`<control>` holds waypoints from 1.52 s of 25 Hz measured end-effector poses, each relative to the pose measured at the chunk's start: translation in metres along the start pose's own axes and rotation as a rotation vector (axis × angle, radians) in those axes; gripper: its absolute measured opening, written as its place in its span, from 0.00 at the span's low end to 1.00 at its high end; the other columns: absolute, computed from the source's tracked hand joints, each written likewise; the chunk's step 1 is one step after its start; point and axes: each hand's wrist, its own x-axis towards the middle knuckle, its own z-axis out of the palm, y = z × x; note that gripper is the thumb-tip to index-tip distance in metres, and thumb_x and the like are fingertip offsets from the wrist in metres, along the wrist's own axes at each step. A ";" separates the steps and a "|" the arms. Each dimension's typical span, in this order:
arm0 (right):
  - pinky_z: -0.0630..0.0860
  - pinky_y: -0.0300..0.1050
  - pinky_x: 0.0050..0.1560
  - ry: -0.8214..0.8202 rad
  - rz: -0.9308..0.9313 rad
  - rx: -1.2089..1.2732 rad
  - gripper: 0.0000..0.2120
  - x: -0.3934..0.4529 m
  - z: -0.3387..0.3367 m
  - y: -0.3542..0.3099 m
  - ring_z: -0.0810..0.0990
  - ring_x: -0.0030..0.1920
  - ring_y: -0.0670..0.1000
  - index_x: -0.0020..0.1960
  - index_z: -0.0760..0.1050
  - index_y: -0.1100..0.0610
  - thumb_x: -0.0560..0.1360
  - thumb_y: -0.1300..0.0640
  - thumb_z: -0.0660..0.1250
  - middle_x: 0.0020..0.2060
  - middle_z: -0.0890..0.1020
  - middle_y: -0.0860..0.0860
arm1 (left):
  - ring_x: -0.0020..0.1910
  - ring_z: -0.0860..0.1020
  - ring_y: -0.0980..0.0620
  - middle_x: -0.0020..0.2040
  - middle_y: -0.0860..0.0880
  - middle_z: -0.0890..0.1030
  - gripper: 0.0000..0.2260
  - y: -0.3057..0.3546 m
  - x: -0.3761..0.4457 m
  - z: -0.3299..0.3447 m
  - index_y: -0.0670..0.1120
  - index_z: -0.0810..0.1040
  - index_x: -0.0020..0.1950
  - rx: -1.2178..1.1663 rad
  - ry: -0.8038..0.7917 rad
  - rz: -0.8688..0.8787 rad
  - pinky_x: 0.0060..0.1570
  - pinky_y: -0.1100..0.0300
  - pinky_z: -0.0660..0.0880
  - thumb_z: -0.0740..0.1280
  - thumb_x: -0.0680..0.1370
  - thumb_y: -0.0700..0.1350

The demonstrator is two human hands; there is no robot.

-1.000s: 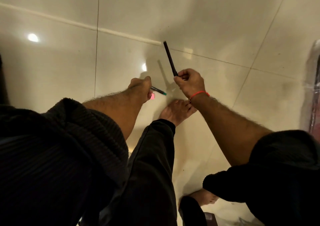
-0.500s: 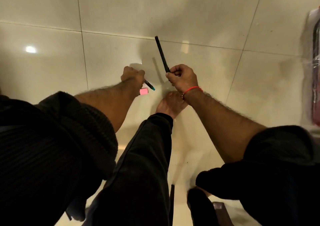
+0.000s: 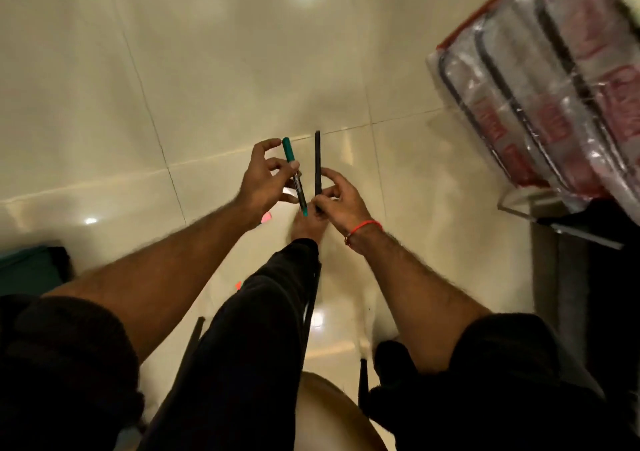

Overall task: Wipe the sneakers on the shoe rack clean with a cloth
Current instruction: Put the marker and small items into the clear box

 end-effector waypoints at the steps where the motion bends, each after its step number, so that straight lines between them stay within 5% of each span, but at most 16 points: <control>1: 0.81 0.58 0.53 0.046 -0.004 0.031 0.22 -0.020 -0.016 -0.002 0.83 0.47 0.59 0.66 0.74 0.50 0.74 0.63 0.67 0.43 0.81 0.55 | 0.44 0.83 0.49 0.49 0.45 0.82 0.23 0.013 -0.018 0.014 0.49 0.65 0.74 0.058 -0.054 0.031 0.35 0.53 0.82 0.68 0.82 0.42; 5: 0.82 0.55 0.42 0.248 -0.025 0.249 0.08 -0.113 -0.094 0.014 0.80 0.36 0.57 0.49 0.77 0.51 0.74 0.62 0.65 0.37 0.80 0.54 | 0.42 0.85 0.50 0.50 0.44 0.84 0.17 0.063 -0.087 0.094 0.48 0.72 0.71 0.240 -0.246 0.122 0.39 0.48 0.84 0.68 0.82 0.42; 10: 0.78 0.49 0.38 0.501 -0.055 0.471 0.07 -0.226 -0.168 0.080 0.78 0.33 0.53 0.48 0.78 0.56 0.79 0.63 0.62 0.33 0.79 0.53 | 0.39 0.84 0.50 0.49 0.42 0.83 0.16 0.076 -0.179 0.220 0.43 0.73 0.69 0.381 -0.529 0.173 0.34 0.53 0.82 0.68 0.82 0.40; 20: 0.76 0.43 0.36 1.263 -0.122 0.810 0.06 -0.461 -0.267 0.210 0.78 0.35 0.48 0.52 0.78 0.57 0.80 0.62 0.63 0.36 0.81 0.53 | 0.50 0.85 0.48 0.53 0.45 0.83 0.16 0.019 -0.413 0.446 0.50 0.73 0.69 0.645 -0.983 0.321 0.42 0.46 0.85 0.68 0.82 0.43; 29: 0.77 0.42 0.39 1.976 0.038 0.785 0.06 -0.635 -0.330 0.339 0.80 0.35 0.49 0.46 0.79 0.49 0.77 0.49 0.65 0.34 0.82 0.50 | 0.43 0.86 0.47 0.52 0.45 0.85 0.17 -0.085 -0.607 0.595 0.48 0.72 0.71 0.837 -1.278 0.409 0.41 0.46 0.85 0.68 0.82 0.43; 34: 0.69 0.23 0.38 2.105 0.239 0.720 0.05 -0.703 -0.345 0.413 0.77 0.35 0.37 0.50 0.81 0.54 0.79 0.55 0.68 0.37 0.80 0.45 | 0.35 0.85 0.51 0.50 0.45 0.83 0.28 -0.134 -0.677 0.652 0.52 0.63 0.79 0.930 -1.380 0.570 0.36 0.53 0.84 0.69 0.81 0.41; 36: 0.67 0.19 0.40 2.095 0.346 0.707 0.08 -0.715 -0.353 0.443 0.78 0.37 0.41 0.52 0.83 0.57 0.79 0.54 0.68 0.40 0.82 0.49 | 0.36 0.85 0.51 0.50 0.46 0.83 0.27 -0.155 -0.699 0.679 0.51 0.64 0.78 0.988 -1.391 0.640 0.33 0.55 0.83 0.69 0.81 0.40; 38: 0.72 0.26 0.48 2.022 0.424 0.681 0.10 -0.717 -0.363 0.470 0.80 0.45 0.49 0.54 0.83 0.57 0.79 0.52 0.67 0.44 0.84 0.52 | 0.39 0.86 0.50 0.52 0.45 0.83 0.28 -0.178 -0.712 0.706 0.52 0.63 0.78 1.069 -1.393 0.747 0.34 0.54 0.84 0.69 0.81 0.40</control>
